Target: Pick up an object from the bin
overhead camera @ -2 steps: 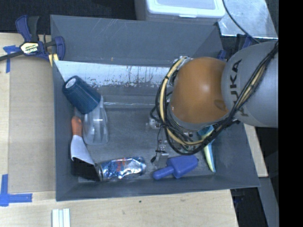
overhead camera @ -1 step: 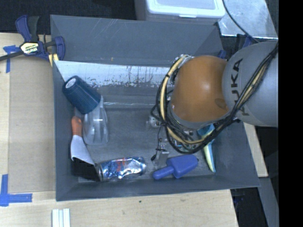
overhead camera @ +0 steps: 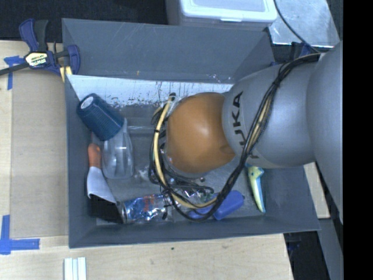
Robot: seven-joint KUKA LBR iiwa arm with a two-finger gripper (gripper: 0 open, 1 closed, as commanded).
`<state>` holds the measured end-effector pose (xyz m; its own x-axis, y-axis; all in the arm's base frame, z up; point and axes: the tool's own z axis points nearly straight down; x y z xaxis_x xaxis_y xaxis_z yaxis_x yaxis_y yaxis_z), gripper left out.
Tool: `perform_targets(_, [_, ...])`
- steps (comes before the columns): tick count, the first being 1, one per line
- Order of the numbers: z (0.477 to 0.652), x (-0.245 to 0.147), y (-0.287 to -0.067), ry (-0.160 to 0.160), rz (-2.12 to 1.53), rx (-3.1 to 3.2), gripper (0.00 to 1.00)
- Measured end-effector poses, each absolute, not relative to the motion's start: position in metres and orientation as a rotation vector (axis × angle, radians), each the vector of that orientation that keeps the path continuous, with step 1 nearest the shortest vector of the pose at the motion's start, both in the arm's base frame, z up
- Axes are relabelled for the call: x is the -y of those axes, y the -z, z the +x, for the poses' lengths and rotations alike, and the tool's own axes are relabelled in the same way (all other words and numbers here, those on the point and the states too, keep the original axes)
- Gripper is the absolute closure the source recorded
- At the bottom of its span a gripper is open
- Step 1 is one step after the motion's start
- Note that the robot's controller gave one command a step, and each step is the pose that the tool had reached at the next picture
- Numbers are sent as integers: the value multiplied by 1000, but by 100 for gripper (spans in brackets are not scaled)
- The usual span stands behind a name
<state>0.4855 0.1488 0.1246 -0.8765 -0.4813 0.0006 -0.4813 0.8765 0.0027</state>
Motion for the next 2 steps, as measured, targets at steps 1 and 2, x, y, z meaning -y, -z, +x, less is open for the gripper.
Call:
perform_targets(1, [484,-136,-116,-2,254,3134,0])
perform_targets(2, [483,-161,-135,4,918,3011,0])
